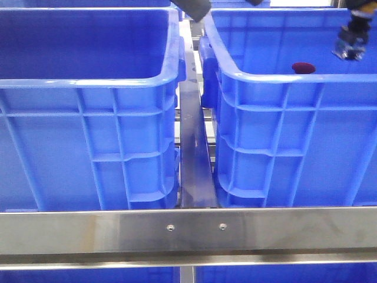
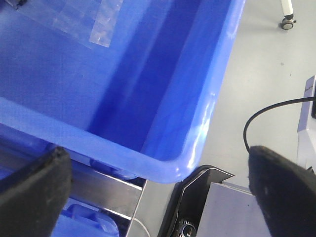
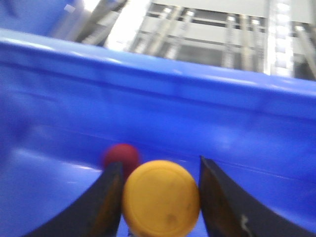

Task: Pick red and yellow buttons and place in box
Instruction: 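Lower the yellow button beside the red one with the right gripper, release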

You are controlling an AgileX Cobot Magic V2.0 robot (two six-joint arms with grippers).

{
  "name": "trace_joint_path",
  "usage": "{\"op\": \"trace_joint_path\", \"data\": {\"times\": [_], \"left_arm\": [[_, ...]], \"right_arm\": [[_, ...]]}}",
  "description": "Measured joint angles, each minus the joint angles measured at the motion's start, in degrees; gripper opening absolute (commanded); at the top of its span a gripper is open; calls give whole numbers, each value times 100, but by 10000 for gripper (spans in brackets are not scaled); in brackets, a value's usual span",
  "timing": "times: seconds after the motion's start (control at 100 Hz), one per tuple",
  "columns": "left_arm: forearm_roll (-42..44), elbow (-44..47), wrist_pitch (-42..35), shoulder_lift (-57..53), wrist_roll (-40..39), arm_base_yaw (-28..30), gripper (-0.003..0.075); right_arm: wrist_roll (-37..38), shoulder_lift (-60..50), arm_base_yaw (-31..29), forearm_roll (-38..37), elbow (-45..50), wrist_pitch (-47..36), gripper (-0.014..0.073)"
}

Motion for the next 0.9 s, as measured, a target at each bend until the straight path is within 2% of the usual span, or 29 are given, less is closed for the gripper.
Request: {"op": "trace_joint_path", "data": {"times": [0.14,0.48,0.71,0.79,0.9], "left_arm": [[0,0,-35,0,10,0,679],[0,0,-80,-9,10,0,679],[-10,0,-91,-9,10,0,679],[-10,0,-103,-9,10,0,679],[-10,0,-116,-9,10,0,679]], "right_arm": [[-187,452,0,0,-27,-462,235],[-242,1663,0,19,-753,-753,235],[-242,1880,0,59,-845,-828,243],[-256,1880,0,59,-845,-828,295],[-256,1880,0,59,-845,-828,414]]}}
